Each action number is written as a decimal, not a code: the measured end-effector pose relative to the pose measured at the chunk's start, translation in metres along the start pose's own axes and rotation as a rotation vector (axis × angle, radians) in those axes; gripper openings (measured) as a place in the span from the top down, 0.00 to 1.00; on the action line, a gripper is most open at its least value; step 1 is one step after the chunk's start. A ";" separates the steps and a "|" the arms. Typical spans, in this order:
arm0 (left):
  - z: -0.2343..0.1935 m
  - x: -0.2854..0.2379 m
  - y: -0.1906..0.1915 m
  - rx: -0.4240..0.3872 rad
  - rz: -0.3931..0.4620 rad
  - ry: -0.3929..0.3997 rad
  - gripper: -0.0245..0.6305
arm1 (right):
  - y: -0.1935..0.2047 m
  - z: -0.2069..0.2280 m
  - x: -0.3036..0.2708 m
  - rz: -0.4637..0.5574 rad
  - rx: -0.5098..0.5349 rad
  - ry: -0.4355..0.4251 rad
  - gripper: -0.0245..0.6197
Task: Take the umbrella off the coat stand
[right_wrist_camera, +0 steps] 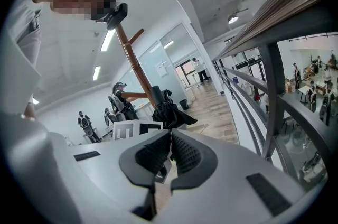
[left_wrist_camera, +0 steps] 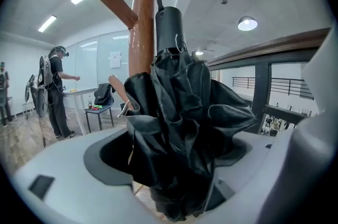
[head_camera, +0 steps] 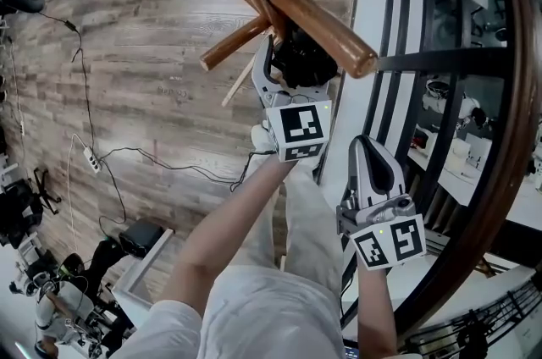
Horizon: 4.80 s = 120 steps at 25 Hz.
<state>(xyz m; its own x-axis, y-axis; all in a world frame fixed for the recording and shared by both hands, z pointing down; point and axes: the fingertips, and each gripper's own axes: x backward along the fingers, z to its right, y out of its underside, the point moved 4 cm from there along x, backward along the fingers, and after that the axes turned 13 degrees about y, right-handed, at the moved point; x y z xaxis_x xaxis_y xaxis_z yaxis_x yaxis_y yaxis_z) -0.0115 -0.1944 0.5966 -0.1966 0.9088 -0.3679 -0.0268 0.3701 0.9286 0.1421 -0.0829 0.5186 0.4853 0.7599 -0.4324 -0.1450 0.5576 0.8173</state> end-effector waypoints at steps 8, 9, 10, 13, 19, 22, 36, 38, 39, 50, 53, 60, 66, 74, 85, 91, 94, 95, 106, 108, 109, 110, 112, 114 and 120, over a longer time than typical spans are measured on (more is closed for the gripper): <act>0.008 0.011 0.003 -0.017 -0.025 -0.025 0.42 | -0.005 0.005 0.007 0.015 -0.001 0.016 0.91; 0.008 0.012 0.004 -0.017 -0.027 -0.020 0.44 | -0.005 0.005 0.007 0.017 -0.001 0.017 0.91; 0.007 0.014 0.005 -0.018 -0.029 -0.012 0.47 | -0.005 0.006 0.007 0.019 0.000 0.017 0.91; 0.008 0.016 0.008 -0.025 -0.034 0.027 0.57 | -0.005 0.006 0.007 0.017 0.004 0.017 0.91; 0.009 0.018 0.008 -0.022 -0.040 0.085 0.59 | -0.002 0.003 0.011 0.012 0.013 0.011 0.91; 0.008 0.022 0.008 -0.020 -0.048 0.103 0.59 | -0.002 -0.003 0.014 0.013 0.020 0.006 0.91; 0.009 0.036 -0.001 -0.017 -0.072 0.166 0.59 | -0.010 -0.010 0.018 0.026 0.021 0.001 0.91; 0.010 0.038 -0.005 -0.022 -0.070 0.175 0.59 | -0.011 -0.014 0.020 0.028 0.025 -0.006 0.91; 0.011 0.040 -0.008 -0.026 -0.069 0.180 0.59 | -0.013 -0.016 0.021 0.030 0.027 -0.008 0.91; 0.020 0.063 -0.030 -0.031 -0.079 0.201 0.59 | -0.035 -0.021 0.035 0.068 0.020 -0.007 0.91; 0.022 0.069 -0.040 -0.041 -0.076 0.208 0.59 | -0.045 -0.025 0.039 0.088 0.021 -0.011 0.91; 0.034 0.084 -0.057 -0.050 -0.073 0.225 0.59 | -0.061 -0.026 0.058 0.115 0.025 -0.007 0.91; 0.042 0.102 -0.072 -0.059 -0.076 0.239 0.59 | -0.071 -0.035 0.078 0.124 0.035 -0.003 0.91; 0.056 0.122 -0.083 -0.092 -0.097 0.279 0.59 | -0.082 -0.049 0.094 0.140 0.063 -0.028 0.91; 0.070 0.151 -0.106 -0.073 -0.087 0.293 0.59 | -0.106 -0.054 0.122 0.192 0.067 -0.002 0.91; 0.077 0.160 -0.120 -0.079 -0.074 0.305 0.59 | -0.117 -0.052 0.136 0.219 0.070 0.017 0.91; 0.079 0.171 -0.130 -0.067 -0.062 0.305 0.59 | -0.120 -0.054 0.142 0.223 0.079 0.016 0.91; 0.079 0.176 -0.132 -0.058 -0.058 0.305 0.59 | -0.121 -0.057 0.143 0.224 0.086 0.012 0.91; 0.062 0.228 -0.178 -0.043 -0.011 0.329 0.59 | -0.145 -0.085 0.142 0.254 0.131 -0.016 0.91; 0.057 0.240 -0.185 -0.039 -0.005 0.345 0.59 | -0.150 -0.091 0.140 0.261 0.139 -0.018 0.91; 0.056 0.248 -0.189 -0.037 0.000 0.350 0.59 | -0.154 -0.093 0.140 0.265 0.145 -0.022 0.91; 0.054 0.256 -0.193 -0.035 0.006 0.352 0.59 | -0.157 -0.096 0.141 0.269 0.153 -0.028 0.91; 0.051 0.273 -0.201 -0.033 0.016 0.352 0.59 | -0.163 -0.103 0.144 0.275 0.165 -0.038 0.91; 0.047 0.289 -0.208 -0.036 0.029 0.354 0.59 | -0.167 -0.111 0.149 0.282 0.177 -0.049 0.91; 0.031 0.322 -0.227 -0.013 0.080 0.357 0.59 | -0.173 -0.128 0.148 0.269 0.214 -0.086 0.91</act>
<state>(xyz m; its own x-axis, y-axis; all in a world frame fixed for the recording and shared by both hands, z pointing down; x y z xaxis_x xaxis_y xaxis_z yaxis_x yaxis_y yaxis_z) -0.0383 0.0198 0.2660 -0.5281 0.8096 -0.2562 -0.0095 0.2961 0.9551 0.1292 -0.0242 0.2644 0.5268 0.8339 -0.1648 -0.0981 0.2522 0.9627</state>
